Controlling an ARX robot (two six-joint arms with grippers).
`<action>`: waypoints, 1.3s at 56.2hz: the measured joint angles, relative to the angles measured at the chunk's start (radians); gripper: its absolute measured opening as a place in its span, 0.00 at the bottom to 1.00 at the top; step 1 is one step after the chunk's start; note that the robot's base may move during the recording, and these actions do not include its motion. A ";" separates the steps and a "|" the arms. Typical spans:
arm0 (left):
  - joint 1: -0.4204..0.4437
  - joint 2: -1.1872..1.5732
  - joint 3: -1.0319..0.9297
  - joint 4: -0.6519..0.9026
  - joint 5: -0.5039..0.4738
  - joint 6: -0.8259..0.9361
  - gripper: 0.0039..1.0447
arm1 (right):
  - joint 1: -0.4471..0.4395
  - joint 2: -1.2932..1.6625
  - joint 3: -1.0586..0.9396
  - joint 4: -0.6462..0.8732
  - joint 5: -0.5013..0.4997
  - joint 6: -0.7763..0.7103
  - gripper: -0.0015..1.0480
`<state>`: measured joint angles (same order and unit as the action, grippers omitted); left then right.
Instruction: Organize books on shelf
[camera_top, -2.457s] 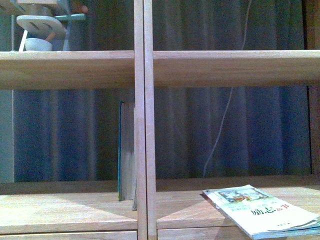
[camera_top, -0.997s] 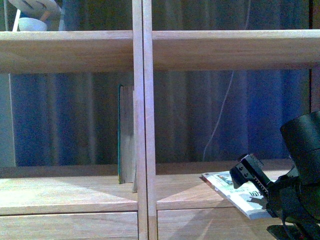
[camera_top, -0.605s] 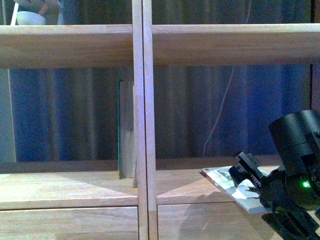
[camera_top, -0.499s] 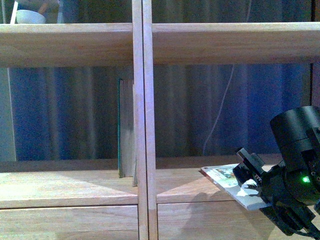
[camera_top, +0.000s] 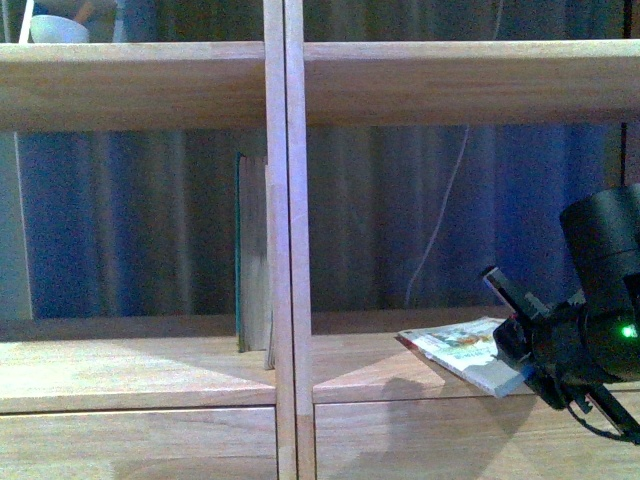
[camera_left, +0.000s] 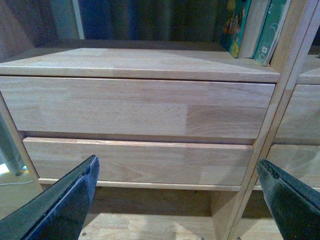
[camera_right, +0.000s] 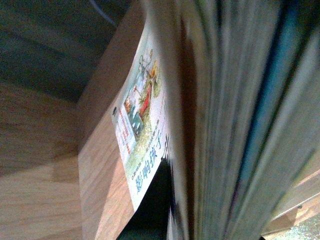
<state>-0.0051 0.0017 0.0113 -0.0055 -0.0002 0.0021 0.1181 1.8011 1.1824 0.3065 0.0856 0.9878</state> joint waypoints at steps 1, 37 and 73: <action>0.000 0.000 0.000 0.000 0.000 0.000 0.93 | 0.000 -0.005 -0.004 0.002 -0.002 -0.006 0.07; 0.000 0.000 0.000 0.000 0.000 0.000 0.93 | -0.138 -0.558 -0.223 0.039 -0.412 -0.232 0.07; 0.023 0.037 0.000 0.065 0.070 -0.068 0.93 | -0.028 -0.708 -0.293 0.050 -0.555 -0.260 0.07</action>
<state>0.0177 0.0387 0.0116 0.0597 0.0700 -0.0658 0.0898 1.0931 0.8898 0.3565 -0.4694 0.7280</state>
